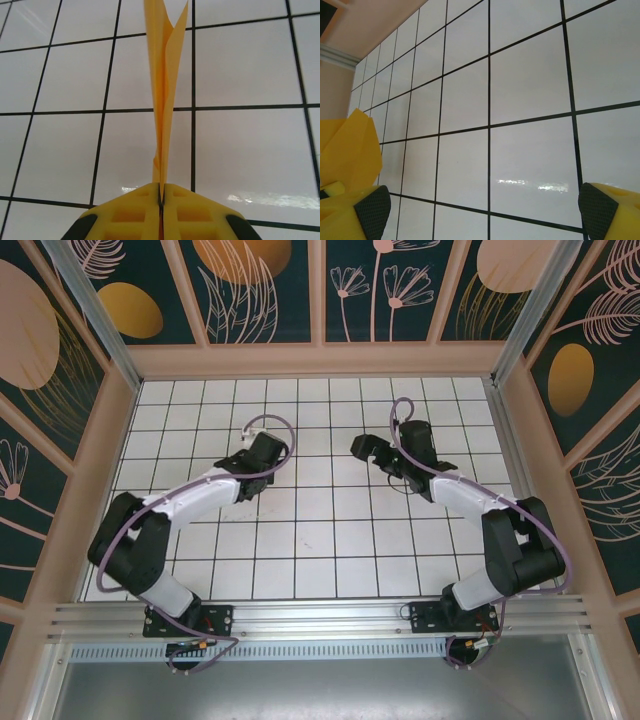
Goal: Fold a paper plane with a square sheet of paper (pick it up from the middle)
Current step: Turn over the paper at the center of the table.
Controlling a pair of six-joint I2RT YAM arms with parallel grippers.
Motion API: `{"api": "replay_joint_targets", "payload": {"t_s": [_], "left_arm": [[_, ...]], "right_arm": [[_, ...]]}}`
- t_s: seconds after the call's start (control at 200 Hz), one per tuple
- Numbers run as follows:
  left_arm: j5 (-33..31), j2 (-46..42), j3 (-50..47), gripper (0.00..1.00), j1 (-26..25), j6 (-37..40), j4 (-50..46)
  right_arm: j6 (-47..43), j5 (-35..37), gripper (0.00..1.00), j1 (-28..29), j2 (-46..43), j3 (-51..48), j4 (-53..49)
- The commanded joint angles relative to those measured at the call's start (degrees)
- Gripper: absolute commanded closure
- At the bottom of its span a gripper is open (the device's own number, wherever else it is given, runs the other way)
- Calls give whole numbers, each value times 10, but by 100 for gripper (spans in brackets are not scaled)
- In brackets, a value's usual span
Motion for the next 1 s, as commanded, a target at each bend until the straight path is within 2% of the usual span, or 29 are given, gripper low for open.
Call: {"api": "replay_joint_targets", "payload": {"t_s": [0.0,0.12,0.22,0.305,0.37,0.46,0.615,0.66,0.796,0.876,0.996], "left_arm": [[-94,46,33,90,-20,5,-50],[-80,101,57,87,-42,-13,-52],[-36,132,71,82,-55,-27,-41],[31,149,73,77,-56,-31,-23],[83,153,71,70,-56,-22,-7],[117,151,66,61,-56,-20,2],[192,100,49,42,-49,-27,35],[217,81,43,38,-43,-32,47],[303,19,11,33,7,-73,77],[340,-16,-28,30,46,-102,104],[355,-61,-81,26,98,-142,130]], "right_arm": [[4,36,1,-2,-10,-13,7],[19,48,1,-9,-17,-24,7],[27,47,1,-16,-19,-31,8],[26,44,1,-17,-18,-33,6],[19,34,1,-17,-17,-34,8],[14,25,2,-17,-16,-34,5],[14,31,6,-2,-9,-27,3],[14,42,7,11,-4,-20,-4],[17,92,11,70,28,24,-25],[27,118,18,114,62,61,-41],[43,129,33,176,126,128,-59]]}}
